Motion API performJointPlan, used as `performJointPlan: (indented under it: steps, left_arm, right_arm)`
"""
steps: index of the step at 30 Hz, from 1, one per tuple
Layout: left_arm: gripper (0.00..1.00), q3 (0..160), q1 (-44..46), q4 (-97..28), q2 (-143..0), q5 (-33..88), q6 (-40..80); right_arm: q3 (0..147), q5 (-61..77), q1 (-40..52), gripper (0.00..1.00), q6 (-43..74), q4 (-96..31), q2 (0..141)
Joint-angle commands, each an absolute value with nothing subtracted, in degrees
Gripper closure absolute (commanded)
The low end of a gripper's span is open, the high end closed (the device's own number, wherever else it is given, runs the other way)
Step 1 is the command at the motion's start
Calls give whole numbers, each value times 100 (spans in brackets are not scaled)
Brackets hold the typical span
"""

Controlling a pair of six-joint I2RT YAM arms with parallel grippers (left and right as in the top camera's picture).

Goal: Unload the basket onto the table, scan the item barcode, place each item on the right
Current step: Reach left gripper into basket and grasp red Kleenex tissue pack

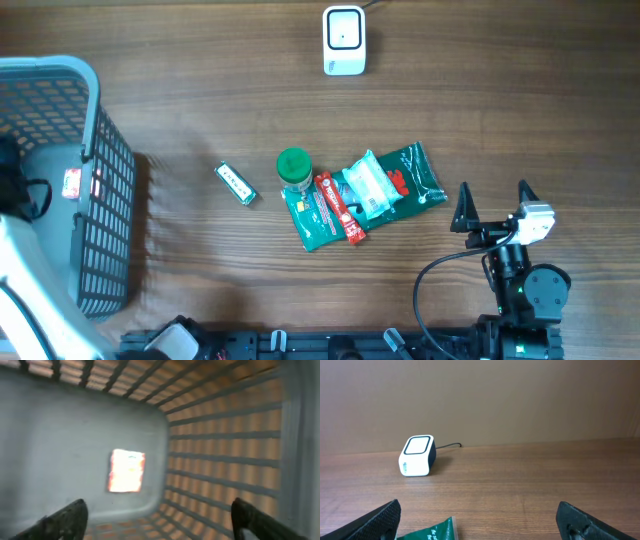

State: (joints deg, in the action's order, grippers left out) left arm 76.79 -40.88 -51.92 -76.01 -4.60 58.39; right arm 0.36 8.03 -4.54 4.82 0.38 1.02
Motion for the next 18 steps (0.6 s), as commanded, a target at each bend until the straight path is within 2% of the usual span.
performJointPlan:
  steps: [1,5,7,18]
  left_arm:
    - [8,7695,-4071,-5349,-8624,-451,5730]
    - [7,7695,-4071,-5153,-9627,165,5105]
    - [1,7695,-4032,-4947,-10068,390,4722]
    - [2,7695,-3667,-4466,-11428,318,4663]
  right_arm:
    - [30,766,-445,0,449,51,80]
    - [30,766,-445,0,449,51,80]
    - [30,766,-445,0,451,54,80]
    - [30,766,-445,0,449,54,80]
